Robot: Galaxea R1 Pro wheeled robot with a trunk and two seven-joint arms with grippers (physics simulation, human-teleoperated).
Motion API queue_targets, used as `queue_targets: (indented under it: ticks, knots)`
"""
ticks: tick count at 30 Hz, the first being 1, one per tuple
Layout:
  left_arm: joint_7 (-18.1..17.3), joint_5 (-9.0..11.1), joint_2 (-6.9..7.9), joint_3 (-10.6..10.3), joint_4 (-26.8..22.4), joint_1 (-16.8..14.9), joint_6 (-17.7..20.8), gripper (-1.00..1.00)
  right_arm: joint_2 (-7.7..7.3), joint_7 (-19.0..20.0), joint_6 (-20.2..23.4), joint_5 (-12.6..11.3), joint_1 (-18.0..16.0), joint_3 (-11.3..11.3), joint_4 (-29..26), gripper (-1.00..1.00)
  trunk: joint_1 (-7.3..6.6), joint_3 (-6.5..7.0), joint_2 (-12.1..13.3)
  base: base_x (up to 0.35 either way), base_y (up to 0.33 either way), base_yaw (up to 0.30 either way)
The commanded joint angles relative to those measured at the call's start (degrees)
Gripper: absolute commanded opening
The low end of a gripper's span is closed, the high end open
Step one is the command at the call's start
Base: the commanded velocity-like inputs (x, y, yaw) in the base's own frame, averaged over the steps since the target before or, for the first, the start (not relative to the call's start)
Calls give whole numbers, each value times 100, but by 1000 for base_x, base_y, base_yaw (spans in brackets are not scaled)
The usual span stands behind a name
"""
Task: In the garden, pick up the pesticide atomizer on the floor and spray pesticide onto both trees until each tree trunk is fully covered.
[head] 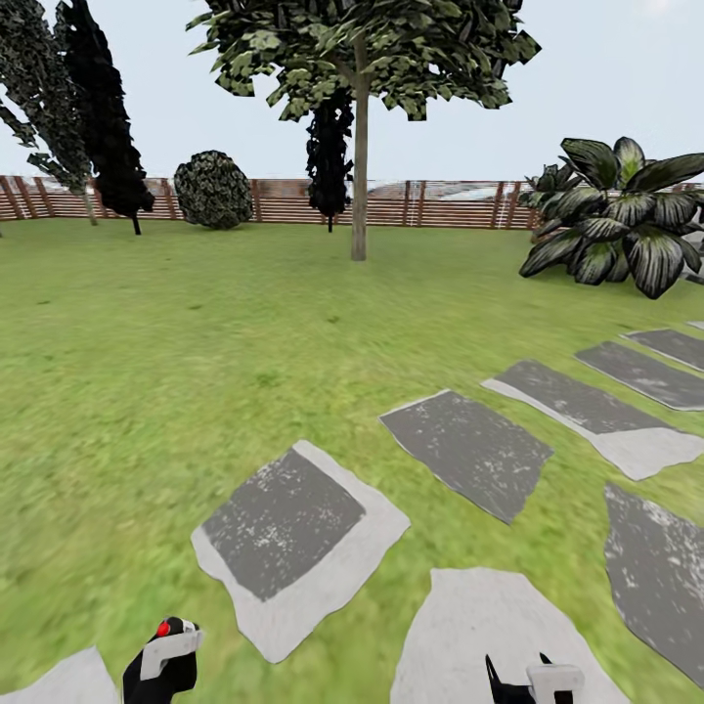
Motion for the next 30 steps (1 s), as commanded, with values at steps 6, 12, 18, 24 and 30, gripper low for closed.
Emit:
queue_targets:
  ticks: [6,12,18,24,30]
  knots:
    - [3,14,1,-1,2,-2,-23,-100,0,-2,-16,2,-3,-3,3,100,2,-5,-2,338,0,0]
    - [2,14,1,-1,2,-3,-21,-100,0,-2,-18,1,-4,-3,-5,100,2,-5,-2,338,0,0]
    - [4,14,1,-1,2,-4,-23,-100,0,-2,-18,2,-4,-3,-2,100,2,-5,-2,338,0,0]
    - [-2,14,1,-1,2,-2,-18,-100,0,-2,-17,2,-4,-3,1,100,2,-5,-2,338,0,0]
    - [-2,14,1,-1,27,-5,-23,-100,0,-2,-16,2,-3,2,11,100,2,-5,-2,338,0,0]
